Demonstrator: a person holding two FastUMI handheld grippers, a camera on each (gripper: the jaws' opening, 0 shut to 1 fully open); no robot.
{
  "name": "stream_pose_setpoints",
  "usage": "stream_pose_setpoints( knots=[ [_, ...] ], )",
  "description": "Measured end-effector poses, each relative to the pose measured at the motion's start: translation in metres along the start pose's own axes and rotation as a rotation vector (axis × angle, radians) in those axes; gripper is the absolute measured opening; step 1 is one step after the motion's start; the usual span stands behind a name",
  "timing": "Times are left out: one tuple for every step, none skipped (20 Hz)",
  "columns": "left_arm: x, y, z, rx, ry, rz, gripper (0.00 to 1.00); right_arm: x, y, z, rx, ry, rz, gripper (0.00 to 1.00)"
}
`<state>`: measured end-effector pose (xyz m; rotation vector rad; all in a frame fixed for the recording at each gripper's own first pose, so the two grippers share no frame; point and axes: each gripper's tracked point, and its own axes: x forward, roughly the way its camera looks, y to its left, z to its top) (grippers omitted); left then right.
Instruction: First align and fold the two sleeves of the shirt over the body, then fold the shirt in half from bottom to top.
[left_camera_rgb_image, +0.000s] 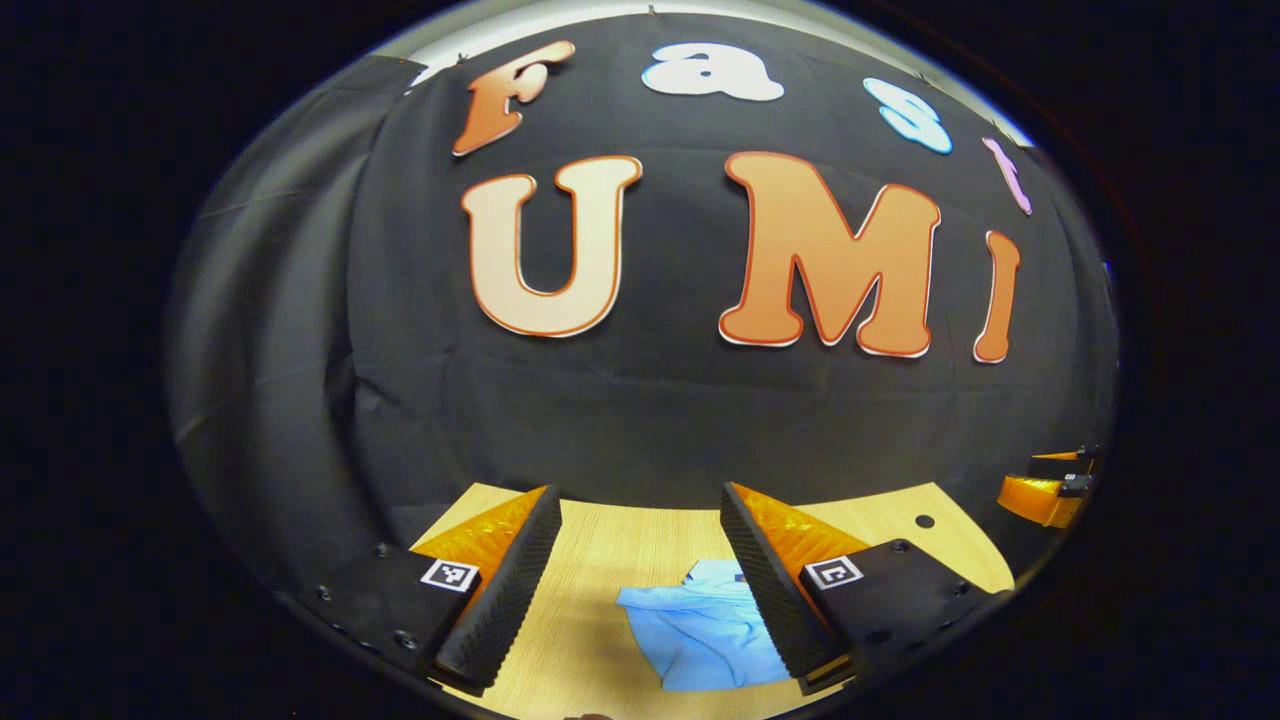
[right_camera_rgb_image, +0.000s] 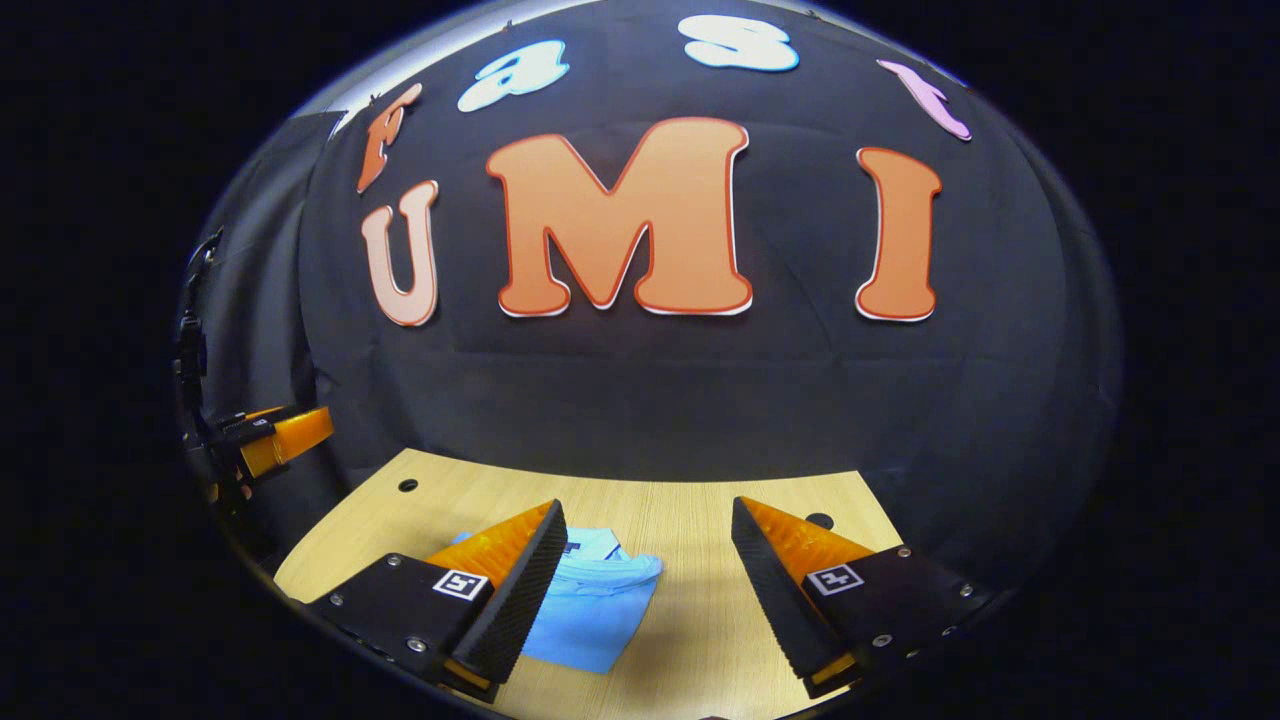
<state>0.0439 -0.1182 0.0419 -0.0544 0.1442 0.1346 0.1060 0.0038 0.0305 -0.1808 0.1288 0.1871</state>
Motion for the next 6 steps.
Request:
stream_pose_setpoints(
  knots=[
    [-0.012, 0.000, 0.000, -0.007, -0.015, 0.009, 1.00, -0.011, 0.000, 0.001, 0.008, -0.010, 0.010, 1.00],
    [-0.023, 0.001, -0.002, -0.009, -0.021, 0.019, 1.00, -0.016, 0.002, 0.000, 0.019, -0.019, 0.017, 1.00],
    [-0.036, 0.001, -0.004, -0.015, -0.033, 0.024, 1.00, -0.026, 0.004, -0.001, 0.034, -0.030, 0.028, 1.00],
    [-0.043, 0.001, -0.006, -0.022, -0.040, 0.021, 1.00, -0.033, 0.005, -0.002, 0.040, -0.041, 0.034, 1.00],
    [-0.050, 0.004, -0.006, -0.027, -0.046, 0.018, 1.00, -0.041, 0.006, -0.002, 0.039, -0.058, 0.040, 1.00],
    [-0.055, 0.005, -0.007, -0.027, -0.051, 0.012, 1.00, -0.047, 0.007, -0.001, 0.035, -0.077, 0.039, 1.00]
  ],
)
